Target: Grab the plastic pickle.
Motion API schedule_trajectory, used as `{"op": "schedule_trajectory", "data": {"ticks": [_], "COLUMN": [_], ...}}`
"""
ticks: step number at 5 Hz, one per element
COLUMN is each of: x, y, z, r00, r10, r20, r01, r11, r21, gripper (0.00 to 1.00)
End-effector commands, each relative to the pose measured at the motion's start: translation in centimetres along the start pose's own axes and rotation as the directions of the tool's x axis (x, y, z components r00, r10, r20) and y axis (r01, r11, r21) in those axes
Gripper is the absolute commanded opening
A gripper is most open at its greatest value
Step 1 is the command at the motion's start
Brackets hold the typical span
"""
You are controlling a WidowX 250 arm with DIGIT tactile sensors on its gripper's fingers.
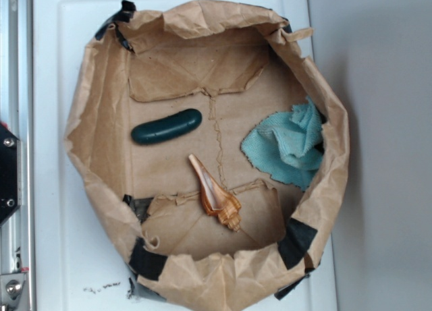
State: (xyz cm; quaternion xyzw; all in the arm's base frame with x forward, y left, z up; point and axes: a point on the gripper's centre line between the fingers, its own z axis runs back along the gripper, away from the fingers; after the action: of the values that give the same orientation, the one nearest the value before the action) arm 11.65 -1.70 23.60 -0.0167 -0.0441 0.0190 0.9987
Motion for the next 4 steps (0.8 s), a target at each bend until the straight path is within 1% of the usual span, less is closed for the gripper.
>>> {"op": "schedule_trajectory", "data": {"ticks": [1,2,4], "x": [0.0,4.9,4.9], "y": [0.0,-1.3,-1.3], "z": [0.0,-1.1,-1.1], "r00": [1.000,0.995,0.995], "r10": [0.000,-0.083,-0.083], "r20": [0.000,0.053,0.053], "r01": [0.000,0.082,0.082], "r11": [1.000,0.997,0.997], "r21": [0.000,0.016,0.016], "gripper": [1.00,1.00,1.00]}}
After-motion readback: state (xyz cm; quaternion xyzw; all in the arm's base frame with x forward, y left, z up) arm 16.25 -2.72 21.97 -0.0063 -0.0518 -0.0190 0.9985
